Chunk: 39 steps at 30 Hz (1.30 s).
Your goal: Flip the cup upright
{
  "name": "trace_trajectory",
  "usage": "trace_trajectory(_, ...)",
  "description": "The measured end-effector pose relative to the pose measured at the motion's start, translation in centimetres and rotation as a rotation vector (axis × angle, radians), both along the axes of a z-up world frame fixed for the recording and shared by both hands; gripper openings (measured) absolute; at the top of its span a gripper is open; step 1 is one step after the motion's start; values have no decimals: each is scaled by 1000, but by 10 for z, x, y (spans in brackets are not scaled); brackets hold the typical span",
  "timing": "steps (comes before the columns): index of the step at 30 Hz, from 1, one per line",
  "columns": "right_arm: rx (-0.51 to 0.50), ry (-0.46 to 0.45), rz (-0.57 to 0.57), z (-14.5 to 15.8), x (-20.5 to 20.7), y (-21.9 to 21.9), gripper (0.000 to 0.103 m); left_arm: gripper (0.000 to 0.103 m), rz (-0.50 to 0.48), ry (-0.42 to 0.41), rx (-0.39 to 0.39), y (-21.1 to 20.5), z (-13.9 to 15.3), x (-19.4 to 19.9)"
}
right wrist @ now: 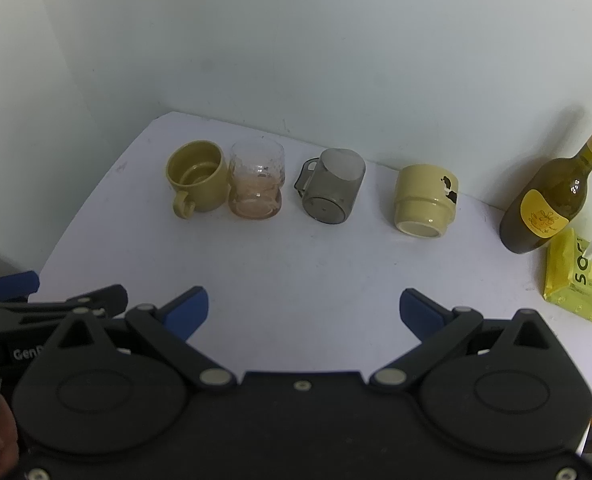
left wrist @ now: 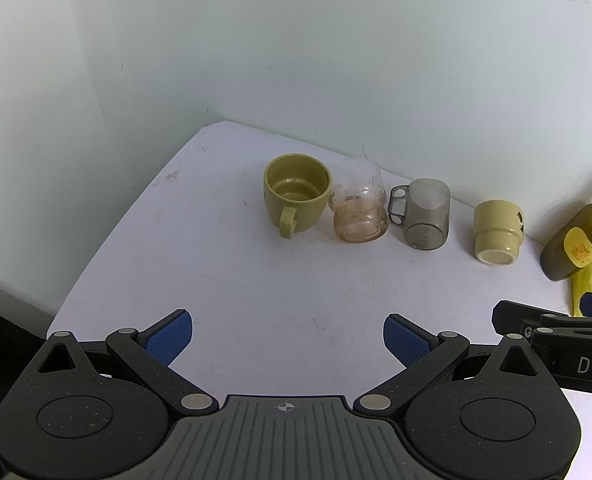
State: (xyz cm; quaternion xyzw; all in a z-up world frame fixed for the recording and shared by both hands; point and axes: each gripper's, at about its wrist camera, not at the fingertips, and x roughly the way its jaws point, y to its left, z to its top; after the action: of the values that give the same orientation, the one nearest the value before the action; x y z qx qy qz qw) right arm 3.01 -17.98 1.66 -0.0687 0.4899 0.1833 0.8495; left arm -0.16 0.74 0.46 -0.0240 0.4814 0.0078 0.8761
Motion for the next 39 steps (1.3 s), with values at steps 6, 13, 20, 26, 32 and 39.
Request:
trace_trajectory(6, 0, -9, -3, 1, 2, 0, 103, 103, -4, -7, -3, 3, 0, 1)
trace_trajectory(13, -2, -10, -2, 2, 2, -2, 103, 103, 0, -5, -3, 3, 0, 2)
trace_trajectory(20, 1, -8, -3, 2, 2, -2, 103, 103, 22, -5, 7, 2, 0, 2)
trace_trajectory(26, 2, -10, -2, 2, 3, -3, 103, 103, 23, -6, 5, 1, 0, 2)
trace_trajectory(32, 3, -6, -2, 2, 4, -3, 103, 103, 24, -5, 6, 1, 1, 1)
trace_trajectory(39, 10, 0, -2, 1, 3, -2, 103, 103, 23, -5, 10, 2, 0, 1)
